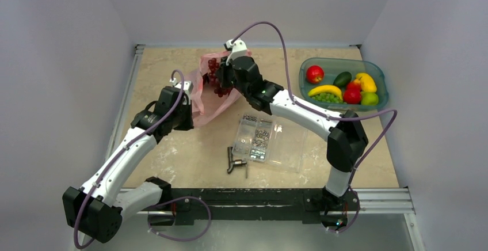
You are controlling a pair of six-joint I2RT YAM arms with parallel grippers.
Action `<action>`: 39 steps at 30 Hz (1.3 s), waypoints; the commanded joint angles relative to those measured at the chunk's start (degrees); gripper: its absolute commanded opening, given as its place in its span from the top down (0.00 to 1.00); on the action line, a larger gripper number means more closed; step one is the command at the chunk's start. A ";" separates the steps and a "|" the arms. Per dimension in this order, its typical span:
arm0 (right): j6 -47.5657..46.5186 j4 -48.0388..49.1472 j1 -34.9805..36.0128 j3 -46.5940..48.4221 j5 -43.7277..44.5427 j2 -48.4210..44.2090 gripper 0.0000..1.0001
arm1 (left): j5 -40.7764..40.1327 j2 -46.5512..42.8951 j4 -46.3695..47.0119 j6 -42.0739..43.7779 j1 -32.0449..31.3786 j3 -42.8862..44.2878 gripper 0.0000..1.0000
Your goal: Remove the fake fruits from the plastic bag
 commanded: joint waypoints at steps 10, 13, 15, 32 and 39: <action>-2.54 -4.60 0.20 12.06 0.24 -7.96 1.00 | 0.24 -0.52 0.44 -0.47 0.01 1.00 1.00; -5.34 -5.86 0.10 12.47 3.21 -11.23 1.00 | 0.25 -0.51 0.49 -0.40 0.08 0.96 1.00; -7.20 -6.47 0.09 12.32 5.41 -13.59 1.00 | 0.25 -0.48 0.45 -0.40 0.01 0.95 1.00; -18.61 -6.89 -20.77 -0.63 29.15 -28.14 1.00 | 0.98 0.03 0.66 -0.58 0.03 1.04 1.00; -13.92 -4.49 -33.17 -11.46 29.27 -26.85 1.00 | 1.76 0.41 0.76 -0.67 0.05 1.04 1.00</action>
